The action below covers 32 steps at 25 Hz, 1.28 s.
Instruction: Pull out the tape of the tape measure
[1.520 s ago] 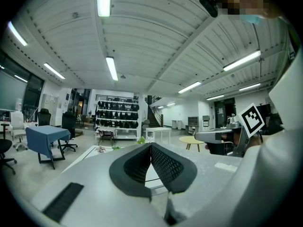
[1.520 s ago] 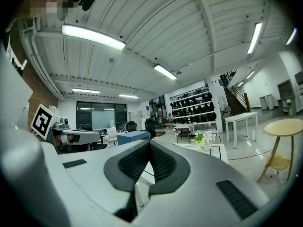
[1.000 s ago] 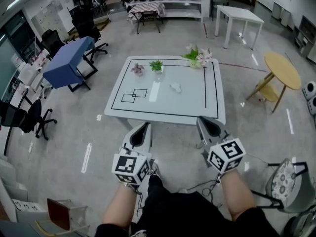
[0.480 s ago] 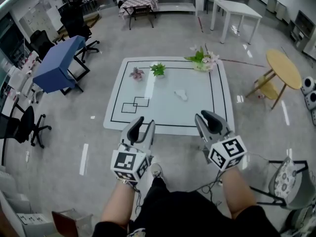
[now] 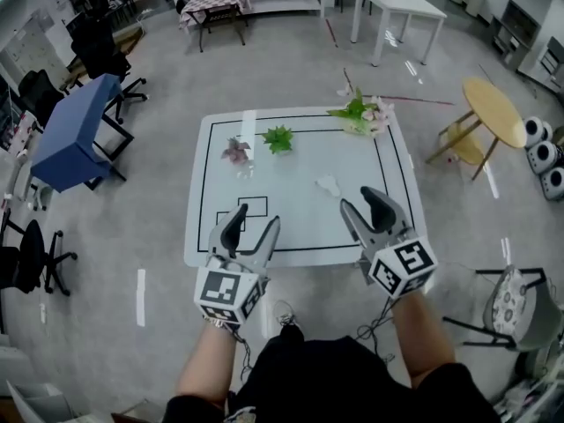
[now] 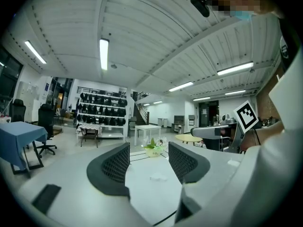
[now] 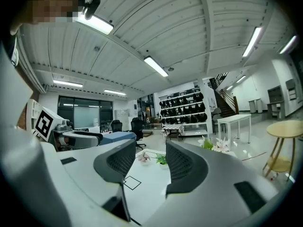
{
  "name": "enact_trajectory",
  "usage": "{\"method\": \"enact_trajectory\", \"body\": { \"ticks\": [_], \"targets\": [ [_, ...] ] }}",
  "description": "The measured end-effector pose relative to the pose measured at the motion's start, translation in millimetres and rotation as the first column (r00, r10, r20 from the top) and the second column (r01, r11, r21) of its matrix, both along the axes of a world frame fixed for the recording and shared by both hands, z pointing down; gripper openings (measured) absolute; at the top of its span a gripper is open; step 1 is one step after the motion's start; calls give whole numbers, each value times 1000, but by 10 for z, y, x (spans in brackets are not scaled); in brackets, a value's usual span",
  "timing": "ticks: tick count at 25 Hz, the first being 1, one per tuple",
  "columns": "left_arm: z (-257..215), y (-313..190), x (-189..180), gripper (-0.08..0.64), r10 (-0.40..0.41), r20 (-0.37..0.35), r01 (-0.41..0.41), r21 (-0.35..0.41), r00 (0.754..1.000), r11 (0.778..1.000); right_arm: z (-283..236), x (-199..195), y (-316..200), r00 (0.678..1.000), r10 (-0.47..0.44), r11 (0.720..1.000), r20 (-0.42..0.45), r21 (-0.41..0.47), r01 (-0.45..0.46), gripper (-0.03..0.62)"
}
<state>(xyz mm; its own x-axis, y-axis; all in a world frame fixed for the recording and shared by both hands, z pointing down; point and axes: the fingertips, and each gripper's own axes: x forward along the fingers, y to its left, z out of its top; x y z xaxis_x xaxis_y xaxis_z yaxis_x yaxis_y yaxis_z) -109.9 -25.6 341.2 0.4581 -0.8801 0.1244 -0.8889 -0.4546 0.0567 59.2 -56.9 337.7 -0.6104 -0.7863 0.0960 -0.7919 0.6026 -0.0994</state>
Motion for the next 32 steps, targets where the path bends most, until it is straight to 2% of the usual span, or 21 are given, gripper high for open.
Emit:
{"method": "enact_trajectory", "body": {
  "ticks": [6, 11, 17, 26, 32],
  "targets": [
    [165, -480, -287, 247, 72, -10, -72, -40, 997, 997, 162, -240, -417, 997, 77, 997, -22, -24, -78, 204],
    [280, -757, -413, 247, 128, -35, -129, -39, 991, 991, 237, -325, -620, 990, 140, 990, -18, -29, -141, 212],
    [323, -955, -456, 247, 163, -61, -165, -30, 985, 986, 303, -354, -757, 984, 173, 984, -48, -43, -176, 218],
    [473, -1078, -445, 247, 170, -76, -175, -66, 983, 982, 481, -283, -952, 979, 186, 977, -85, -90, -194, 227],
    [595, -1177, -369, 247, 147, -79, -153, -85, 986, 984, 745, -222, -1132, 984, 142, 980, -106, -126, -155, 237]
  ]
}}
